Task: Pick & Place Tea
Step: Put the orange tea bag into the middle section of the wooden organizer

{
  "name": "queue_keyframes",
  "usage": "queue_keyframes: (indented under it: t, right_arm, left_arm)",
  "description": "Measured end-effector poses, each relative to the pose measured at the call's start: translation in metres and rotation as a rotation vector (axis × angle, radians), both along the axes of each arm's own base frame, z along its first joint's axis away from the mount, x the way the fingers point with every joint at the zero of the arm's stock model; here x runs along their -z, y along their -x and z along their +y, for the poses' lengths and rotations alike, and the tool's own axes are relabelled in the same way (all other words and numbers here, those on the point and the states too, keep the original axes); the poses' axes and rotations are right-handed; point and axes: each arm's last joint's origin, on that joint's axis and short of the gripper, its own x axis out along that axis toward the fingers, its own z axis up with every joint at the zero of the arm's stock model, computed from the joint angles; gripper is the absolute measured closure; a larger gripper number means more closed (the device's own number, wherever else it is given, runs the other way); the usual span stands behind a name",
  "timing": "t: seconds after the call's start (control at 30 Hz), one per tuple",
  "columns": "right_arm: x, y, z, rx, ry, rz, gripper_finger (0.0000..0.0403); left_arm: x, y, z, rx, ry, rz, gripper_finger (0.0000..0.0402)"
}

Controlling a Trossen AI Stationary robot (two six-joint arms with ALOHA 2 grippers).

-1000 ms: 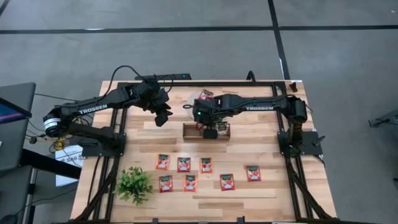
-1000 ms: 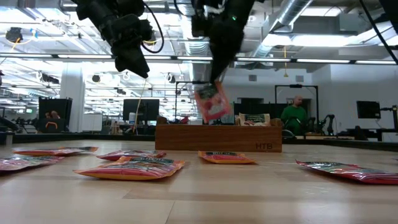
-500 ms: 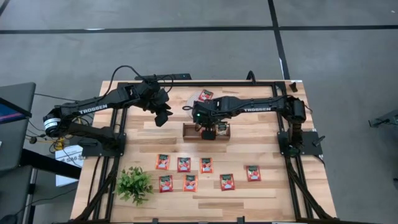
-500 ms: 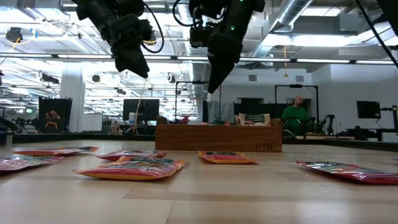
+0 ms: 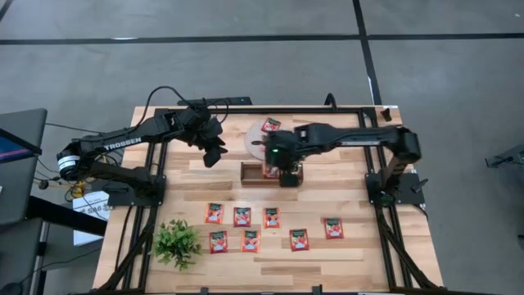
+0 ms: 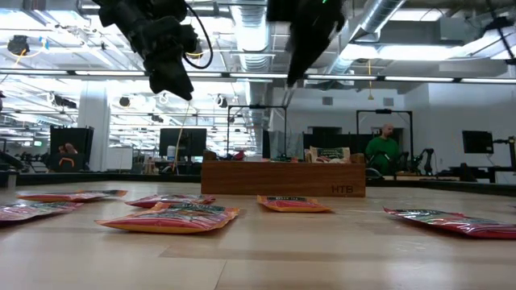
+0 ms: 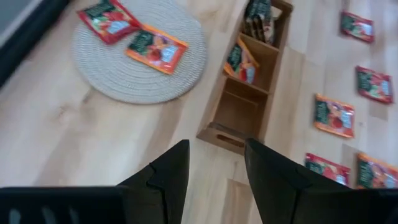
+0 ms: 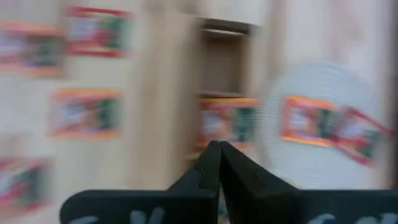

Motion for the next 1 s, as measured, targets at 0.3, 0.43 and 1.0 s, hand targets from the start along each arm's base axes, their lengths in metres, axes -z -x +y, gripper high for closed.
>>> queue_keyframes:
  t: [0.3,0.43,1.0]
  right_arm:
    - [-0.027,0.029,0.033,-0.128,-0.378,0.029,0.0403]
    - [-0.016,0.022,0.05,-0.163,-0.383,0.077,0.0403]
    - [0.061,-0.025,0.09,-0.088,-0.383,0.208,0.0403]
  left_arm:
    - [0.002,0.001,-0.005,0.043,0.096,0.007,0.0255]
    - [0.004,0.003,-0.006,0.037,0.113,0.028,0.0255]
    - [0.01,0.01,-0.01,0.037,0.155,0.127,0.0255]
